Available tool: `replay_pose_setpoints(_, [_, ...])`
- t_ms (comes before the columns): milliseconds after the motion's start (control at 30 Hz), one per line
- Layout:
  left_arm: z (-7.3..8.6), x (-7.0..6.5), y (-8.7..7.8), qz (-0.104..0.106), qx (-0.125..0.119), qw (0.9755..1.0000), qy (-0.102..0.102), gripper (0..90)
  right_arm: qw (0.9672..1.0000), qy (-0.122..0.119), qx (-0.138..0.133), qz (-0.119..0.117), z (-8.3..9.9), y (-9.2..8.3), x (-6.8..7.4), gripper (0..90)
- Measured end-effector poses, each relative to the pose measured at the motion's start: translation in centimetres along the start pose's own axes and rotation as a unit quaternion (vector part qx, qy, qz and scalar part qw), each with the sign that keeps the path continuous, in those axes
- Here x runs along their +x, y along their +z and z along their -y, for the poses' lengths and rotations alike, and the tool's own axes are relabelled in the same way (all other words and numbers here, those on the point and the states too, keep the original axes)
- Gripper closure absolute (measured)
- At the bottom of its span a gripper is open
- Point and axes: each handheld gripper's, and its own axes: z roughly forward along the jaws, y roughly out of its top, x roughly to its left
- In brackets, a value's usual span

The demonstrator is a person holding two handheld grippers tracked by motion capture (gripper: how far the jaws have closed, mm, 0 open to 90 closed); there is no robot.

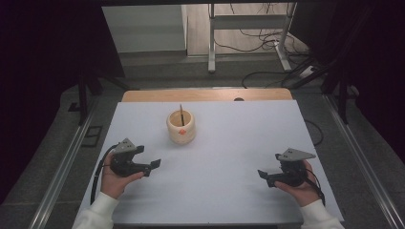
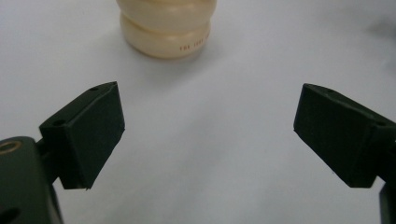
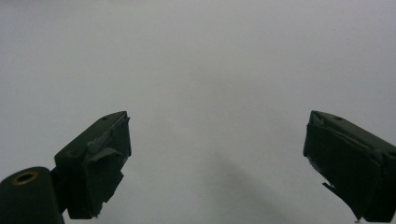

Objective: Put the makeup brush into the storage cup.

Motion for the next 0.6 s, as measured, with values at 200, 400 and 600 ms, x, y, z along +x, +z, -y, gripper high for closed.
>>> replay_pose_setpoints(200, [1.4,-0.3,-0.4,-0.001,0.010,0.9999,0.001,9.4,1.0000,0.002,-0.002,0.001,0.1,0.0,-0.2,7.6])
replay_pose_setpoints(400, [2.4,-0.4,-0.7,0.001,0.015,0.9999,-0.006,9.8,0.9999,0.010,0.004,0.003,0.4,0.1,-0.5,7.7])
replay_pose_setpoints(600, [2.5,-0.4,-0.4,0.000,0.019,0.9998,-0.007,10.0,0.9999,0.010,0.003,0.005,0.5,0.2,-0.6,7.8])
